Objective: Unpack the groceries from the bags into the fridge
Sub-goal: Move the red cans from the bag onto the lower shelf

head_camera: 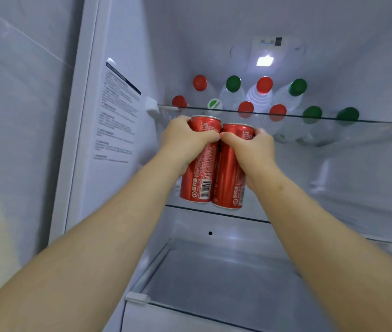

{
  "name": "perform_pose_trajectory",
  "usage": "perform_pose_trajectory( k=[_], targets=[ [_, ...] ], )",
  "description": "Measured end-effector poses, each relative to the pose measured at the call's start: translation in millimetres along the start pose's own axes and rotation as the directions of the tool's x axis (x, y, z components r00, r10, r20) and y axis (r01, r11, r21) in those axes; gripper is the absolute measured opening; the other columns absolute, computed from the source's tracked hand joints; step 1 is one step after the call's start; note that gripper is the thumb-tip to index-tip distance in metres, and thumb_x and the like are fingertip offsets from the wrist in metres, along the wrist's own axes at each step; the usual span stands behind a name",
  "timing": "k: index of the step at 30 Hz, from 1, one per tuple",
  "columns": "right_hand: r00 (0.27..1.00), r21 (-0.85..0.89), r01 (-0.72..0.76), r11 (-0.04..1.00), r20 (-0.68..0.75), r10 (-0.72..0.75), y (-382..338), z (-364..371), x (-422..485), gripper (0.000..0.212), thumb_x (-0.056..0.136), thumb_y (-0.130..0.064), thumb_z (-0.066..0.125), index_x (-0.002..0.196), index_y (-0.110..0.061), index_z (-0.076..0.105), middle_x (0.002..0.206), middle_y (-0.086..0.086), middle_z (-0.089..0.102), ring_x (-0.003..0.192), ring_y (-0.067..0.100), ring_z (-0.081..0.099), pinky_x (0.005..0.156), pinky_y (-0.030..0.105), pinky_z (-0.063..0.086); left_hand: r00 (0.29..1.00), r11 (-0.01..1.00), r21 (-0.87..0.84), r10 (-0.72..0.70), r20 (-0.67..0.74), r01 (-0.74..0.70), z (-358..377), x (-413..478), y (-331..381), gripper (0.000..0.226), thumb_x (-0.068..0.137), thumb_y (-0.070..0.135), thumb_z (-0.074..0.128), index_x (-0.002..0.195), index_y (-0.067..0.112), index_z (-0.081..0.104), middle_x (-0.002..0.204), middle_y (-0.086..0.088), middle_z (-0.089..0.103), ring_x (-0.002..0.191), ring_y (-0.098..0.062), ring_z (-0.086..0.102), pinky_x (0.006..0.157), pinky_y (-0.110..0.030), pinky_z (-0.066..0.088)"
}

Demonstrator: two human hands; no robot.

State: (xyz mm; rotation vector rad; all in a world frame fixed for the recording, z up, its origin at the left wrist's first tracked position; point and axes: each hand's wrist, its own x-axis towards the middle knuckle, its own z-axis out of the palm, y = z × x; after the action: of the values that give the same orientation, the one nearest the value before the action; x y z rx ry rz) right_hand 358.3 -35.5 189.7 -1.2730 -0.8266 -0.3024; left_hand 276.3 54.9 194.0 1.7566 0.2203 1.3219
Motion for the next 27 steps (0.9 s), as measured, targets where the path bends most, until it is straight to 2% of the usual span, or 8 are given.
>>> perform_pose_trajectory(
  k=[5, 11, 14, 17, 18, 20, 23, 27],
  targets=[
    [0.999, -0.027, -0.036, 0.999, -0.004, 0.036, 25, 10, 15, 0.041, 0.061, -0.028, 0.079, 0.096, -0.018, 0.061, 0.09, 0.004, 0.069, 0.079, 0.023, 0.069, 0.077, 0.046, 0.057, 0.999, 0.999, 0.012, -0.052, 0.012, 0.051, 9, 15, -23, 0.038, 0.067, 0.021, 0.08, 0.101, 0.014, 0.062, 0.093, -0.005, 0.067, 0.082, -0.021, 0.066, 0.08, -0.041, 0.056],
    [1.0, -0.094, -0.022, 0.995, 0.017, 0.024, 36, 12, 21, 0.036, 0.068, -0.033, 0.079, 0.097, -0.022, 0.059, 0.092, -0.001, 0.067, 0.083, 0.018, 0.067, 0.081, 0.041, 0.056, 0.999, 0.999, -0.001, -0.048, 0.02, 0.048, 14, 21, -39, 0.033, 0.07, 0.025, 0.077, 0.096, 0.022, 0.057, 0.093, -0.001, 0.066, 0.084, -0.02, 0.066, 0.082, -0.041, 0.056],
    [0.995, -0.123, -0.049, 0.991, 0.084, 0.059, 33, 6, 17, 0.04, 0.072, -0.033, 0.078, 0.103, -0.021, 0.056, 0.096, -0.002, 0.065, 0.085, 0.016, 0.065, 0.081, 0.037, 0.055, 0.997, 0.999, -0.001, -0.046, 0.058, 0.046, 11, 15, -40, 0.046, 0.074, 0.024, 0.075, 0.112, 0.021, 0.051, 0.101, 0.001, 0.063, 0.088, -0.017, 0.064, 0.082, -0.038, 0.055],
    [0.969, -0.165, -0.094, 0.982, 0.213, 0.128, 29, -8, 9, 0.042, 0.076, -0.025, 0.075, 0.108, -0.018, 0.049, 0.09, -0.007, 0.059, 0.078, 0.007, 0.059, 0.065, 0.024, 0.048, 0.991, 0.994, 0.089, -0.069, 0.114, 0.059, 1, 4, -43, 0.073, 0.074, 0.023, 0.077, 0.133, 0.016, 0.035, 0.097, 0.005, 0.054, 0.083, -0.013, 0.058, 0.07, -0.029, 0.049],
    [0.958, -0.201, -0.1, 0.974, 0.246, 0.149, 30, -13, 7, 0.041, 0.077, -0.022, 0.074, 0.107, -0.019, 0.046, 0.088, -0.009, 0.056, 0.075, 0.004, 0.055, 0.06, 0.021, 0.042, 0.991, 0.985, 0.165, -0.064, 0.121, 0.043, -3, 1, -45, 0.073, 0.073, 0.025, 0.077, 0.133, 0.016, 0.035, 0.096, 0.006, 0.053, 0.081, -0.012, 0.056, 0.068, -0.029, 0.048],
    [0.937, -0.269, -0.127, 0.955, 0.283, 0.205, 35, -19, 4, 0.037, 0.079, -0.019, 0.073, 0.102, -0.021, 0.044, 0.086, -0.009, 0.054, 0.076, 0.005, 0.053, 0.063, 0.023, 0.04, 0.991, 0.959, 0.28, -0.069, 0.116, 0.034, -8, -4, -49, 0.068, 0.073, 0.027, 0.078, 0.129, 0.015, 0.042, 0.107, 0.001, 0.058, 0.089, -0.017, 0.058, 0.077, -0.034, 0.051],
    [0.921, -0.318, -0.169, 0.933, 0.286, 0.264, 41, -18, 5, 0.033, 0.078, -0.024, 0.073, 0.1, -0.022, 0.048, 0.088, -0.008, 0.058, 0.082, 0.01, 0.056, 0.077, 0.032, 0.042, 0.991, 0.947, 0.32, -0.074, 0.115, 0.034, -8, -4, -52, 0.056, 0.073, 0.028, 0.078, 0.119, 0.015, 0.05, 0.112, -0.004, 0.062, 0.098, -0.023, 0.062, 0.086, -0.043, 0.053],
    [0.923, -0.398, -0.162, 0.903, 0.263, 0.281, 46, -9, 16, 0.036, 0.079, -0.027, 0.072, 0.106, -0.021, 0.049, 0.09, -0.006, 0.056, 0.084, 0.014, 0.054, 0.078, 0.033, 0.043, 0.989, 0.929, 0.367, -0.096, 0.116, 0.048, 1, 10, -57, 0.051, 0.074, 0.026, 0.078, 0.115, 0.01, 0.053, 0.107, -0.007, 0.063, 0.096, -0.029, 0.063, 0.084, -0.046, 0.054]
  ],
)
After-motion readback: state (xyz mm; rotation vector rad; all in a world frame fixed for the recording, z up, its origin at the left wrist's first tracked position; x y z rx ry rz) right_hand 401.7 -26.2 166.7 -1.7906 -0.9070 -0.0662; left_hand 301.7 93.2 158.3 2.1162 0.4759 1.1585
